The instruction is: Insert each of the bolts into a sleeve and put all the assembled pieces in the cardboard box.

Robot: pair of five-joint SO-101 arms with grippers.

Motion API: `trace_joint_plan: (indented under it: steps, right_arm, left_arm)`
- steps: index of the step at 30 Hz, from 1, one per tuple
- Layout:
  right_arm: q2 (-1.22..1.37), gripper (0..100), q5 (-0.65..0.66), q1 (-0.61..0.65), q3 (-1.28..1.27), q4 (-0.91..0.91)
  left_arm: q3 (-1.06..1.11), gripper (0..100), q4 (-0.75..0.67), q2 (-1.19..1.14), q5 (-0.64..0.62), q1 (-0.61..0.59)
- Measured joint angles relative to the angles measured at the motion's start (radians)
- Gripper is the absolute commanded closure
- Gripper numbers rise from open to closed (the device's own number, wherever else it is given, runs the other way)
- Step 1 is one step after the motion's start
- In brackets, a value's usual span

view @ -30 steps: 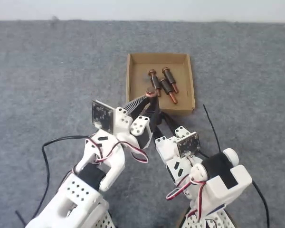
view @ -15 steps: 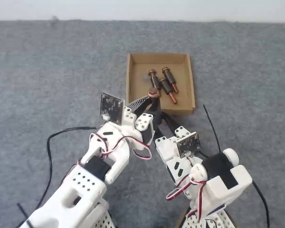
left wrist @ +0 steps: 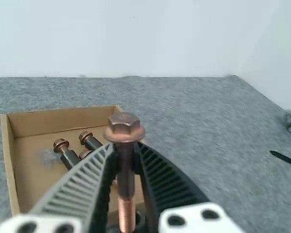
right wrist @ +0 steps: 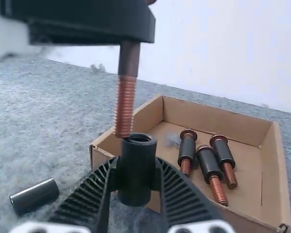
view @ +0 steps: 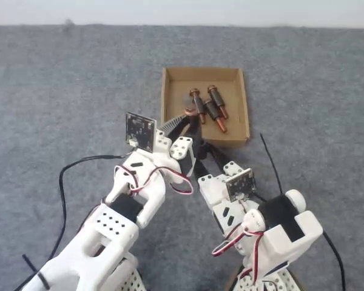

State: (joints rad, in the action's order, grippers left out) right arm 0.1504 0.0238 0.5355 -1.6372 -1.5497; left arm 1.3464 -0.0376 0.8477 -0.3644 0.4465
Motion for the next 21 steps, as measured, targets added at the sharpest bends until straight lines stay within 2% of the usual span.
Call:
trace_joint_plan:
  steps: [17,21]
  right_arm:
    - [0.0,99.2,0.0,0.0,0.0,0.026]
    - [0.0,99.2,0.0,0.0,0.0,0.026]
  left_arm:
    - [-0.038,99,0.0,-0.014,-0.003,0.003]
    - [-0.098,99,0.0,-0.083,-0.003,0.003]
